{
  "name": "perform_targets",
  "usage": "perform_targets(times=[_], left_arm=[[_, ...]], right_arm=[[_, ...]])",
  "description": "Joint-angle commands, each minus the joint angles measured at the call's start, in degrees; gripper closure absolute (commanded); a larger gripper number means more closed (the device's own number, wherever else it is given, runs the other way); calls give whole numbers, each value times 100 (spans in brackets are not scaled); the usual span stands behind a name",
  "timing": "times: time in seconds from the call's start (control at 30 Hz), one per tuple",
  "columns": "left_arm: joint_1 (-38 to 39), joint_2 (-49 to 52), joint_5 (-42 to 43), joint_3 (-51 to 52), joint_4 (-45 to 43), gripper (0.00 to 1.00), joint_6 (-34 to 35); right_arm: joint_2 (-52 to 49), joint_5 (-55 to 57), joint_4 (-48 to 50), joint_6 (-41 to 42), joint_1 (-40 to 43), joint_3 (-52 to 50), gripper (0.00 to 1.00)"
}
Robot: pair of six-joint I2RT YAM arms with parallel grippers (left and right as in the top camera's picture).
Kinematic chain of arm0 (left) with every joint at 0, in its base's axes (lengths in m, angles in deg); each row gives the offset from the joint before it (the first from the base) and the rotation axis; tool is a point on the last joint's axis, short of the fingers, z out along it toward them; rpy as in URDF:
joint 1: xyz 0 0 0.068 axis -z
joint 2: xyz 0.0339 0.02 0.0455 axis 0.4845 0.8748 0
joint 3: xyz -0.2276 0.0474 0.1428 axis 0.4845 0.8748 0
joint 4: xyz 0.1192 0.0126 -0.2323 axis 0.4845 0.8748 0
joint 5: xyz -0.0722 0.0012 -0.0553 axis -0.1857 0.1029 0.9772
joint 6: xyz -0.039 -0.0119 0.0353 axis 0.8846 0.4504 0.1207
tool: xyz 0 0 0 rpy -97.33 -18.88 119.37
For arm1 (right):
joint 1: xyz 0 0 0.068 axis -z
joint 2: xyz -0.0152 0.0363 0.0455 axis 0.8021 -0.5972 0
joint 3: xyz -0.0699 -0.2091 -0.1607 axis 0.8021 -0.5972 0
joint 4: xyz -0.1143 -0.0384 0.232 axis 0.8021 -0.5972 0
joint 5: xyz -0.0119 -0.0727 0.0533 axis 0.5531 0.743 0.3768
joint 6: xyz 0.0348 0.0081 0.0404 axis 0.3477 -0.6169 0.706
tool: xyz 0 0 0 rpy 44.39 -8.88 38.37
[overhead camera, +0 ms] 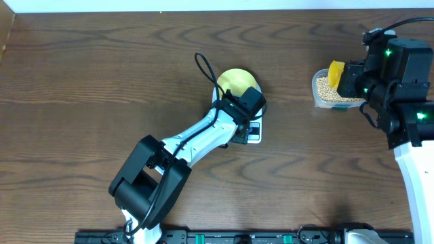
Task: Scoop item into bowl and weigh 50g on scale
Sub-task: 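Raise the left gripper back from the scale buttons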
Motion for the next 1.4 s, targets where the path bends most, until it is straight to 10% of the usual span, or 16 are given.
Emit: perform_targets(times=[0.0, 0.6, 1.37], left_arm=[[-26, -96, -136, 92, 37, 10, -70], [-26, -188, 328, 90, 35, 11, -118], [-634, -2448, 2017, 92, 525, 11, -2341]], right_arm=[[-7, -15, 13, -68, -94, 109, 99], [-7, -15, 9, -63, -94, 109, 99], [-7, -11, 33, -214, -90, 109, 99]])
